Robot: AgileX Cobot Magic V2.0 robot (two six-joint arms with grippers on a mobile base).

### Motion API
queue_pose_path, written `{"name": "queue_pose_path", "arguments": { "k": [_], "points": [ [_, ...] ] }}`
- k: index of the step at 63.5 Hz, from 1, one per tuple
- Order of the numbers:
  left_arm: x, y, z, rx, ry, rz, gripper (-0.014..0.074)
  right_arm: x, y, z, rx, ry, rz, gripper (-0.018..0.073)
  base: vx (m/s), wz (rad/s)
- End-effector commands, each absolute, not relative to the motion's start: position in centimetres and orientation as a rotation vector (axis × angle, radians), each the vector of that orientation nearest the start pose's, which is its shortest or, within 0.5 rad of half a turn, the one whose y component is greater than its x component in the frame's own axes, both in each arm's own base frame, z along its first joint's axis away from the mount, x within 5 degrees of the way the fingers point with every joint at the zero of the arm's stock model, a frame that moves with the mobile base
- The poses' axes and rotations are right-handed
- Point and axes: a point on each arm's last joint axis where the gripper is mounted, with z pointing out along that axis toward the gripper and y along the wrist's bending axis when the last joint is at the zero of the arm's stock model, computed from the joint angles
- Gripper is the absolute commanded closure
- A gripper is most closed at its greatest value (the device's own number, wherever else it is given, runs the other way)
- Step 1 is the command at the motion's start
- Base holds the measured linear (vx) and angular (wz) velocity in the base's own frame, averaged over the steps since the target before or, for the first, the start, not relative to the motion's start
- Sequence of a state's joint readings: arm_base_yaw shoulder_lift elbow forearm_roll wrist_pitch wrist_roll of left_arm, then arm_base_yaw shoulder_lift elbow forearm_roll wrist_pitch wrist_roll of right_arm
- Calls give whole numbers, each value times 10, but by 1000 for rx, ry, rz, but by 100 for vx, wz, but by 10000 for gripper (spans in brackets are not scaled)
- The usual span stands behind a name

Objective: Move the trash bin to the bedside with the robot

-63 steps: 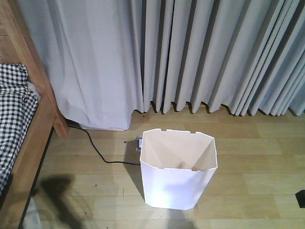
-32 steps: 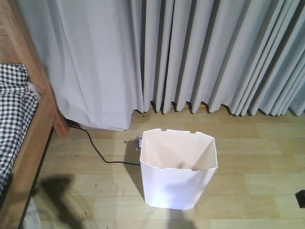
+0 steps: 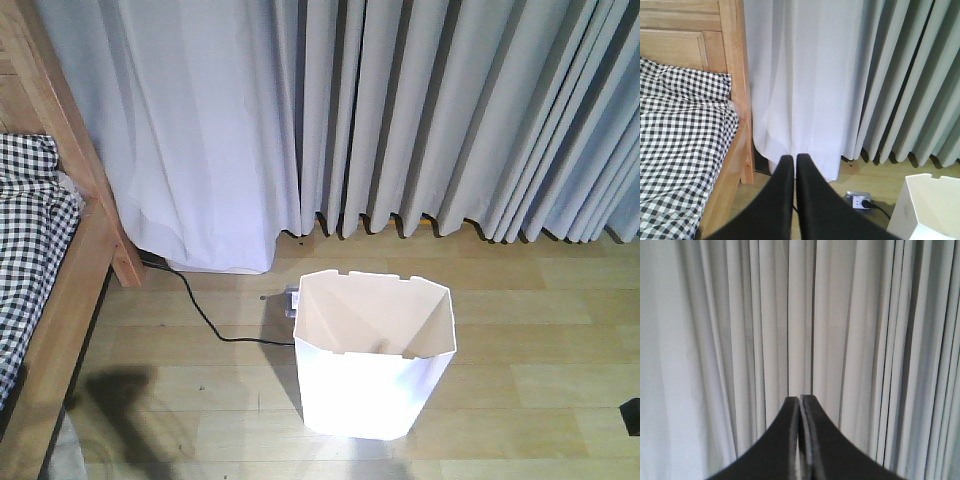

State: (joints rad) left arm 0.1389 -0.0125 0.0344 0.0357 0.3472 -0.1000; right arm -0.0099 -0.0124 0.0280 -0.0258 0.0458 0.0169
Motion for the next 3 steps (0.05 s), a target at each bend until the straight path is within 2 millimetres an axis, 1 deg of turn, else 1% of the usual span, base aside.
{"name": "queue_pose_path", "arguments": {
  "k": [1,3],
  "points": [
    [53,8,176,-191,1766,54,603,56,0,205,-9,1470,-24,568,0,0],
    [53,8,176,-191,1766,54,603,56,0,205,-9,1470,-24,568,0,0]
  ]
}}
